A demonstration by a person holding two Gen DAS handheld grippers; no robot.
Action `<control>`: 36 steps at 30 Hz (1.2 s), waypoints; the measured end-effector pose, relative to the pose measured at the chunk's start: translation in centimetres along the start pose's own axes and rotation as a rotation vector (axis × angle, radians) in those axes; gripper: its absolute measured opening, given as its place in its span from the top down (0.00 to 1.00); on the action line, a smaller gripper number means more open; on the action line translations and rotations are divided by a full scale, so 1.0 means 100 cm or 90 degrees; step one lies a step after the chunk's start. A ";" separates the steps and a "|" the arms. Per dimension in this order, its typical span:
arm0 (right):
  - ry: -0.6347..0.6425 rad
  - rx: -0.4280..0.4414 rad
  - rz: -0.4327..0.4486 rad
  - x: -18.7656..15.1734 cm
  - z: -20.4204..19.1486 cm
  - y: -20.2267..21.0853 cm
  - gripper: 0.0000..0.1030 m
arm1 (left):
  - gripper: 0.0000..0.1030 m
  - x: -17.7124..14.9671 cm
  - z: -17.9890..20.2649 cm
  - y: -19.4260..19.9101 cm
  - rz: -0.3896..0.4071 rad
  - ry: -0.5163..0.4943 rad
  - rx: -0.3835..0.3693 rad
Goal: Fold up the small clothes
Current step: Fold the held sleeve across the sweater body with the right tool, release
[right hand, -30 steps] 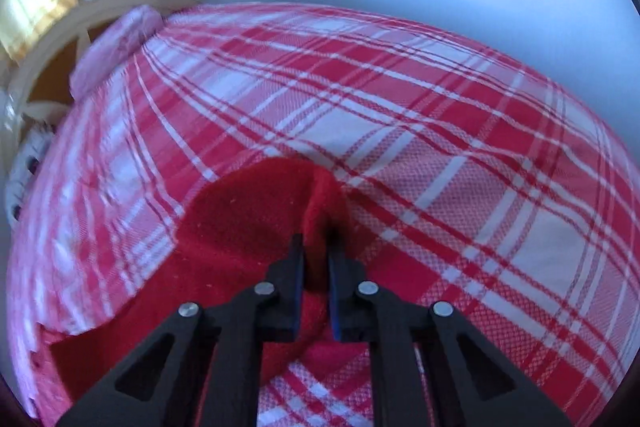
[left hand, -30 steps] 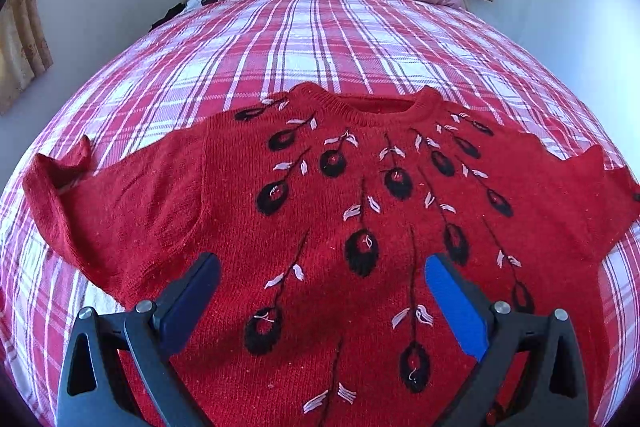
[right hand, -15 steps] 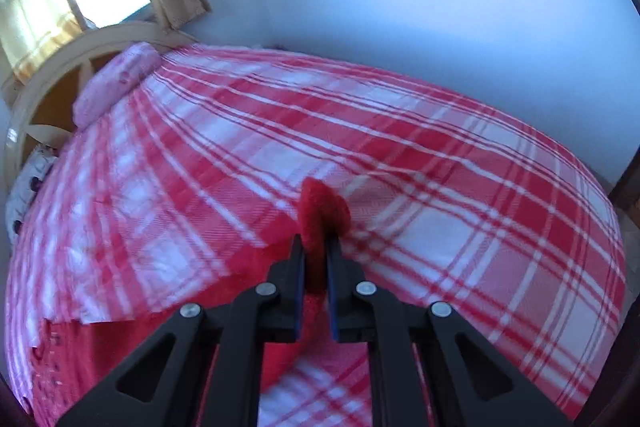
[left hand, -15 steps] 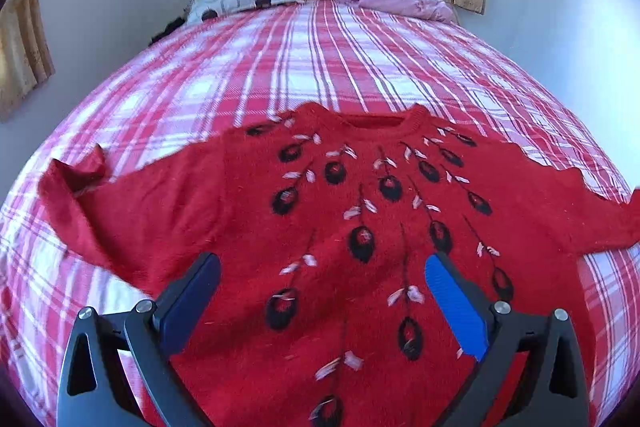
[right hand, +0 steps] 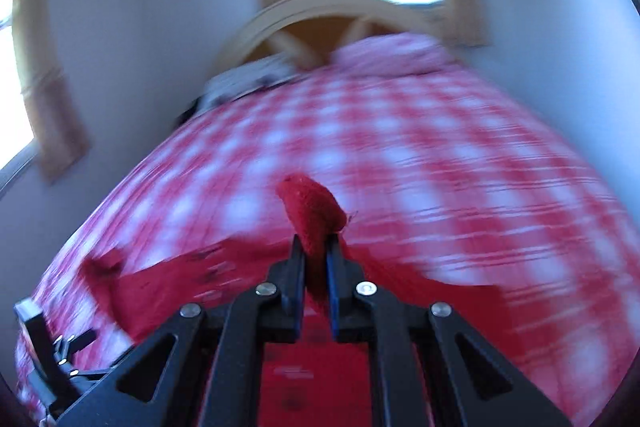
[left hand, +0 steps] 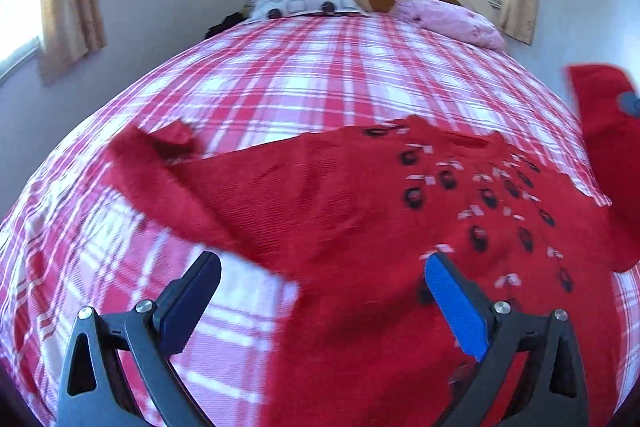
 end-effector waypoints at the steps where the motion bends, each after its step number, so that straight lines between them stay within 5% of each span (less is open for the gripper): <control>1: 0.016 0.019 -0.015 -0.011 -0.023 -0.019 0.88 | 0.01 -0.001 -0.008 0.000 -0.001 0.006 0.007; 8: 0.055 0.153 -0.138 -0.107 -0.117 -0.120 0.80 | 0.01 -0.013 -0.071 -0.012 -0.015 0.043 0.063; 9: 0.048 0.174 -0.151 -0.118 -0.122 -0.127 0.69 | 0.01 -0.015 -0.076 -0.015 -0.020 0.051 0.065; 10: 0.037 0.201 -0.178 -0.128 -0.124 -0.133 0.43 | 0.01 -0.017 -0.079 -0.016 -0.024 0.054 0.064; 11: 0.026 0.223 -0.198 -0.131 -0.128 -0.136 0.34 | 0.01 -0.018 -0.080 -0.019 -0.028 0.058 0.063; 16: -0.003 0.296 -0.162 -0.110 -0.115 -0.087 0.29 | 0.01 -0.015 -0.071 -0.021 -0.027 0.049 0.029; 20: -0.026 0.191 -0.077 -0.082 -0.066 -0.049 0.29 | 0.01 0.001 -0.043 -0.017 -0.017 0.023 -0.037; 23: -0.032 0.070 -0.031 -0.074 -0.009 -0.019 0.42 | 0.01 0.016 -0.004 -0.017 -0.021 -0.008 -0.128; 28: -0.092 -0.035 -0.003 -0.089 0.065 0.021 0.44 | 0.06 0.029 0.058 -0.051 -0.059 -0.063 -0.168; 30: -0.108 -0.061 0.002 -0.093 0.082 0.028 0.44 | 0.40 0.024 0.077 -0.074 -0.119 -0.071 -0.182; 31: -0.118 -0.081 0.001 -0.096 0.092 0.029 0.44 | 0.44 0.020 0.084 -0.085 -0.157 -0.060 -0.197; 34: -0.183 -0.114 -0.017 -0.110 0.128 0.033 0.45 | 0.49 0.027 0.094 -0.084 -0.133 -0.048 -0.196; 36: -0.215 -0.114 -0.034 -0.118 0.149 0.029 0.53 | 0.69 0.029 0.097 -0.082 -0.135 -0.045 -0.203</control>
Point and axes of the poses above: each gripper's, at about its wrist camera, not at the fingertips, and y roughly against the way its jaws point, z to its right, x to its top, the point moved 6 cm from there along -y, roughly the way its jaws point, and after that the axes turned 3 degrees about x, right-handed, at the moved point
